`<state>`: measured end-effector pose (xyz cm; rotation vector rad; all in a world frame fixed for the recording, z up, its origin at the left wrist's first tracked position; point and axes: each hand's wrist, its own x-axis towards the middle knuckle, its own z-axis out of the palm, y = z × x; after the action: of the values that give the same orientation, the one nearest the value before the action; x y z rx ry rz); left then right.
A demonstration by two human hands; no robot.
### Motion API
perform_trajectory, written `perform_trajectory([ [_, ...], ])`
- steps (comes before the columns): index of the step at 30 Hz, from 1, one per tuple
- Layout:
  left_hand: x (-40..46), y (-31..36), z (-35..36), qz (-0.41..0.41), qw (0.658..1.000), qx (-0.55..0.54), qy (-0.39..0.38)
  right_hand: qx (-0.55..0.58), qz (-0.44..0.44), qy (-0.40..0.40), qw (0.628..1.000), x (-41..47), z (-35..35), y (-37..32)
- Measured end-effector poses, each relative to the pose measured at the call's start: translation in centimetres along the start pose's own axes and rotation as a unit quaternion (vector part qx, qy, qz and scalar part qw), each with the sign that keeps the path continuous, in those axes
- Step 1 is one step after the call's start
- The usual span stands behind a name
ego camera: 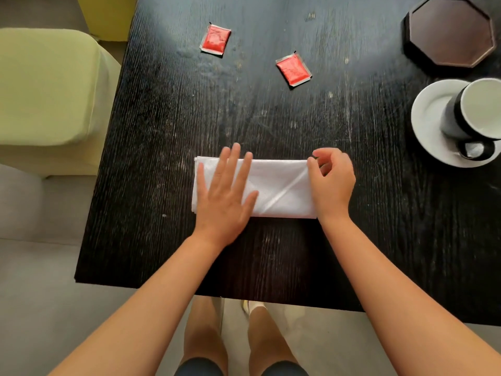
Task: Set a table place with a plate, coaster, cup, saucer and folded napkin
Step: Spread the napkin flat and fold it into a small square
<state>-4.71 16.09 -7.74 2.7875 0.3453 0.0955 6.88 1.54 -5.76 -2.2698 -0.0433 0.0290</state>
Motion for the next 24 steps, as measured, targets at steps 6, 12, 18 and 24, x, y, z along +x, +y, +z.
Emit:
perform_trajectory([
  [6,0.6,0.0,2.5,-0.038,0.995,0.050,-0.079,-0.272,-0.239,-0.148,0.920,-3.6,2.3,-0.2],
  [12,0.8,-0.1,2.8,-0.028,0.996,0.045,-0.065,-0.371,-0.218,-0.223,0.875,-4.1,3.4,1.5],
  [18,0.9,-0.4,2.7,-0.026,0.996,0.049,-0.068,-0.346,-0.241,-0.240,0.874,-4.7,4.3,1.1],
  [24,-0.4,-3.8,1.4,-0.038,0.994,0.085,-0.064,-0.374,-0.200,-0.202,0.883,-3.3,2.6,2.8],
])
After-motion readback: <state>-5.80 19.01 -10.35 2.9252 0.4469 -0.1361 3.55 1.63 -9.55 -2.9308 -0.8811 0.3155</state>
